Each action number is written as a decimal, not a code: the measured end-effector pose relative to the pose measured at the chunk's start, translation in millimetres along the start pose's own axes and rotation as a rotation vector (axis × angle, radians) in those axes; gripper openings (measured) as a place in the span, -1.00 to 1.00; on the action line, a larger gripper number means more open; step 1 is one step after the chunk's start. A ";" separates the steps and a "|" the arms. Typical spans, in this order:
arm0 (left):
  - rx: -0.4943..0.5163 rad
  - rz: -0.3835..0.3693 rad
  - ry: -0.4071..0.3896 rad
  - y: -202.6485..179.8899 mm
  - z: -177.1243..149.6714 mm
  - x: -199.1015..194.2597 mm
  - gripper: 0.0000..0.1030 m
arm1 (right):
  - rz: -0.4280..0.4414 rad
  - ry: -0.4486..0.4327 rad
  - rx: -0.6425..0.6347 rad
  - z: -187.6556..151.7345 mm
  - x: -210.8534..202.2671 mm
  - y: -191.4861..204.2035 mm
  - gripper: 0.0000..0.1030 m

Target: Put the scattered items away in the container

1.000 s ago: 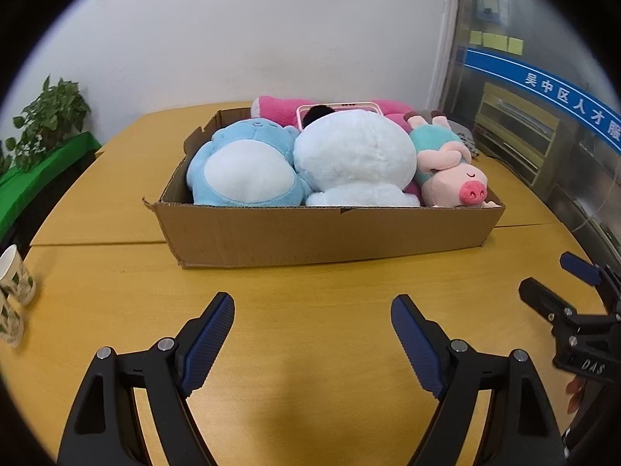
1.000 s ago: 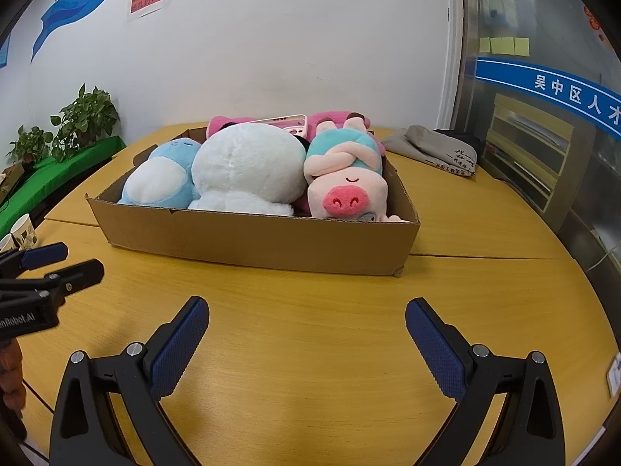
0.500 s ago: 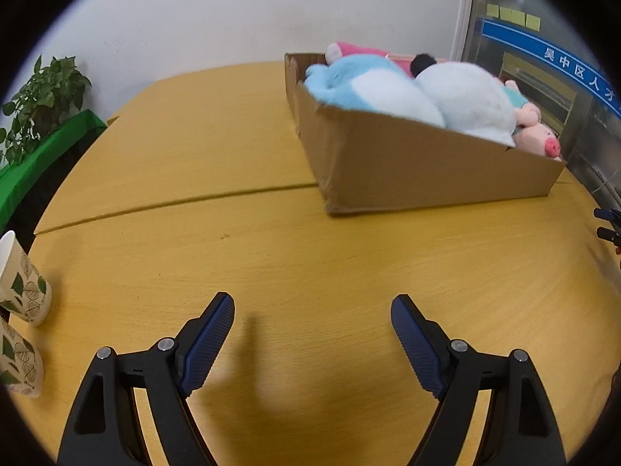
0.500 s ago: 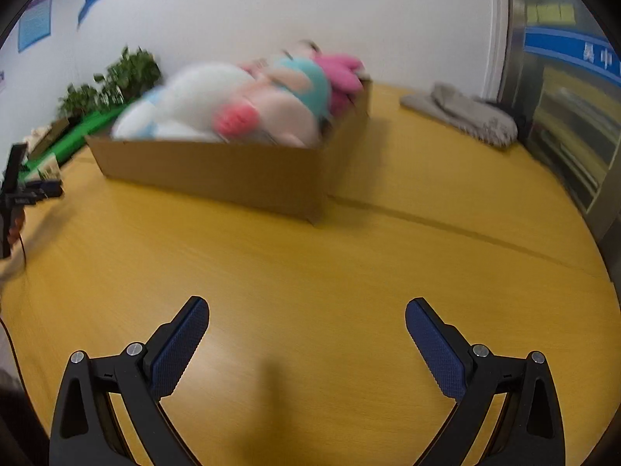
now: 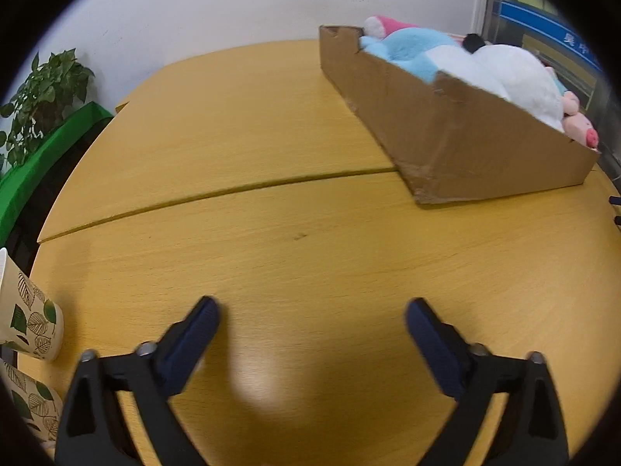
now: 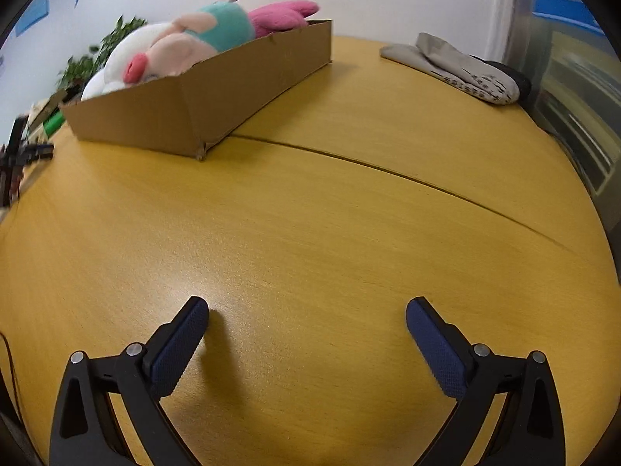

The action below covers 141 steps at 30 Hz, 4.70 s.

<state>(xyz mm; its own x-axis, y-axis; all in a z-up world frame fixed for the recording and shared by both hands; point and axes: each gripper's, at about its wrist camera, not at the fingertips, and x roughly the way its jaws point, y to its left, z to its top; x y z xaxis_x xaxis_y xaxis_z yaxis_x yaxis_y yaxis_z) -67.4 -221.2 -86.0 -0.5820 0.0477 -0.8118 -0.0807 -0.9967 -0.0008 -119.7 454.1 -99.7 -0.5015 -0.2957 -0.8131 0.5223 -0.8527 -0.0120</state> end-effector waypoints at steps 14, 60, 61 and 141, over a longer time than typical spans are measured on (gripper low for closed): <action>0.015 -0.011 0.002 8.5 2.1 3.2 1.00 | 0.005 -0.018 -0.026 7.0 5.8 5.5 1.00; 0.012 -0.009 0.000 5.7 8.6 3.1 1.00 | 0.006 -0.020 -0.026 8.2 8.0 5.3 1.00; 0.012 -0.008 0.000 6.1 9.1 3.2 1.00 | 0.007 -0.020 -0.025 8.7 7.9 5.2 1.00; 0.019 -0.010 -0.003 0.3 5.3 2.1 1.00 | 0.029 -0.020 -0.054 6.1 7.4 2.9 1.00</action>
<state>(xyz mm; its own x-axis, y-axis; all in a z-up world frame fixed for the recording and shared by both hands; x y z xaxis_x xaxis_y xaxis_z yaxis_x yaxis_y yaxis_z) -72.9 -221.1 -84.5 -0.5832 0.0581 -0.8102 -0.1019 -0.9948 0.0020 -126.1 446.8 -102.2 -0.4990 -0.3287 -0.8018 0.5731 -0.8192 -0.0208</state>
